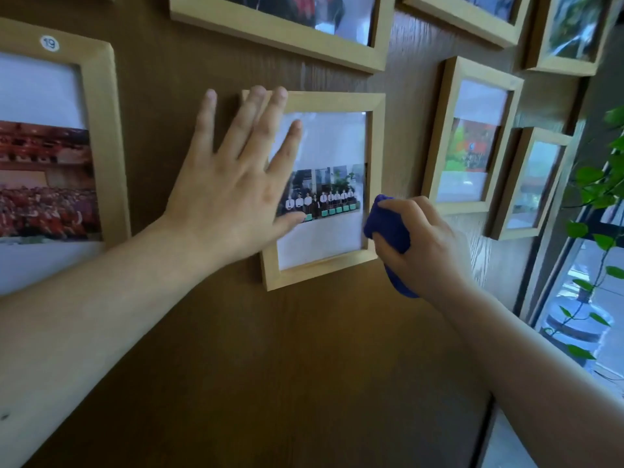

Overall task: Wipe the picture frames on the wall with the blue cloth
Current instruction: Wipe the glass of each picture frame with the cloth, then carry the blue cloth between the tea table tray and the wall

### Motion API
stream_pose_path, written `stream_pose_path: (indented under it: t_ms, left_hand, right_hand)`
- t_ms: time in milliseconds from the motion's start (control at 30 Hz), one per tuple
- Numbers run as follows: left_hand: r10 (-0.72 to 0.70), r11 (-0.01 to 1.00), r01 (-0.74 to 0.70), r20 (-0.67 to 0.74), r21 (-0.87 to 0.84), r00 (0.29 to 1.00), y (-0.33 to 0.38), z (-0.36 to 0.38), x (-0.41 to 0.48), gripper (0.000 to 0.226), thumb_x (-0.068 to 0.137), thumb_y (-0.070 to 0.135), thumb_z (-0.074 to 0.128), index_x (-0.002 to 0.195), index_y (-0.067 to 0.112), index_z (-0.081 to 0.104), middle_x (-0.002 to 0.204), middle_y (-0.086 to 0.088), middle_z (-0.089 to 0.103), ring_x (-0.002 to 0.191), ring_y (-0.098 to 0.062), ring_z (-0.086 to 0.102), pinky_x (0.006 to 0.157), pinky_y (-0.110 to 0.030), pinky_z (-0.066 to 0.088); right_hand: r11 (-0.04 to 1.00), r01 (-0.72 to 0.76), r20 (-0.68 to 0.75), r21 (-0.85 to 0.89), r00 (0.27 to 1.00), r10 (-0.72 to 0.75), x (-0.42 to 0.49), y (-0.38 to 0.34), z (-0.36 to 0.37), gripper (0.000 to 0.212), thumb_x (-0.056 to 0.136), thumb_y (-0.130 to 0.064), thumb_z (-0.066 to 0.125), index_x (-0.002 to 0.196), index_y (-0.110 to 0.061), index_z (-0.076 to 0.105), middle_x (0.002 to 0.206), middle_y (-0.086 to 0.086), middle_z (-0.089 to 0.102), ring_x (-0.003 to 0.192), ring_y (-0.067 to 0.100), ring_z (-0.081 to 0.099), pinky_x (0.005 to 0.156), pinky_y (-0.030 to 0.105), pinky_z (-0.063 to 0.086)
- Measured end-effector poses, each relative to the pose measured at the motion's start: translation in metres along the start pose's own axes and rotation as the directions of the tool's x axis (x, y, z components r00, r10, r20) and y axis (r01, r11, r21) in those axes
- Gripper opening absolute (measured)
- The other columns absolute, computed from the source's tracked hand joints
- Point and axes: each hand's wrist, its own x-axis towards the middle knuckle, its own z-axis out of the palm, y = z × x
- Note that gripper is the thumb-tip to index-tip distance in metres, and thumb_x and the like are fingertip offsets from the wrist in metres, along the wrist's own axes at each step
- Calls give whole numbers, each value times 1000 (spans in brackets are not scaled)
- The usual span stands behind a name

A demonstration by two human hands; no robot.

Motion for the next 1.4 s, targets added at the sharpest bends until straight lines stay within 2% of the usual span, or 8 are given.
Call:
stream_pose_path:
  t_ms: [200,300,467,567,700,1067,1167,1400]
  left_hand:
    - [142,982,-140,10,-124,990,81,11,24,82,91,63,32,150,7,21,157,-21,23,146,-36,19,117,-59,13]
    - [194,962,-188,11,-199,981,123,21,37,79,92,60,34,149,6,22,156,-20,27,145,-35,22,116,-57,19]
    - [284,908,-278,-27,-313,958,196,28,64,78,92,59,35,148,5,28,153,-19,35,143,-33,29,115,-55,25]
    - [347,863,-336,-41,-377,937,241,33,77,79,92,61,33,149,6,27,153,-17,36,142,-33,30,114,-54,28]
    - [438,781,-416,-67,-465,896,300,37,85,79,92,62,30,149,7,27,152,-16,37,141,-32,33,114,-50,31]
    - [618,426,-626,-295,-653,728,389,25,66,75,86,59,45,138,4,45,136,-18,55,124,-35,51,104,-50,43]
    - [630,293,-695,-414,-657,657,405,5,44,74,85,59,43,132,3,51,129,-18,60,119,-35,55,101,-48,46]
    - [600,-54,-798,-658,-601,455,445,-66,-26,74,88,57,44,139,4,46,138,-18,54,126,-35,50,106,-52,40]
  right_hand:
    - [999,-28,82,-40,996,32,-14,57,-25,60,84,-35,64,135,-23,35,119,5,57,86,16,51,63,31,39]
    - [992,-34,110,-120,993,48,-27,95,-41,59,84,-37,64,134,-19,39,115,5,59,83,24,58,60,33,44]
    - [956,11,154,-294,987,35,-61,166,-70,56,84,-45,56,130,-15,48,105,3,62,74,26,61,53,26,35]
    - [936,15,220,-350,973,67,-85,195,-91,59,85,-48,49,131,-12,47,105,6,62,72,28,61,49,30,44]
    - [883,-23,253,-469,954,159,-126,216,-123,57,84,-45,57,129,-10,50,102,8,63,70,29,62,50,29,41]
    - [632,-102,269,-769,844,463,-227,158,-205,53,82,-45,58,124,-12,54,95,7,64,65,32,62,44,32,45]
    - [531,-97,246,-842,807,537,-259,120,-228,54,81,-44,62,122,-9,57,93,7,65,62,28,62,41,29,40]
    - [329,-214,118,-920,648,752,-349,15,-295,54,84,-44,55,124,-9,55,97,7,64,72,29,65,46,36,49]
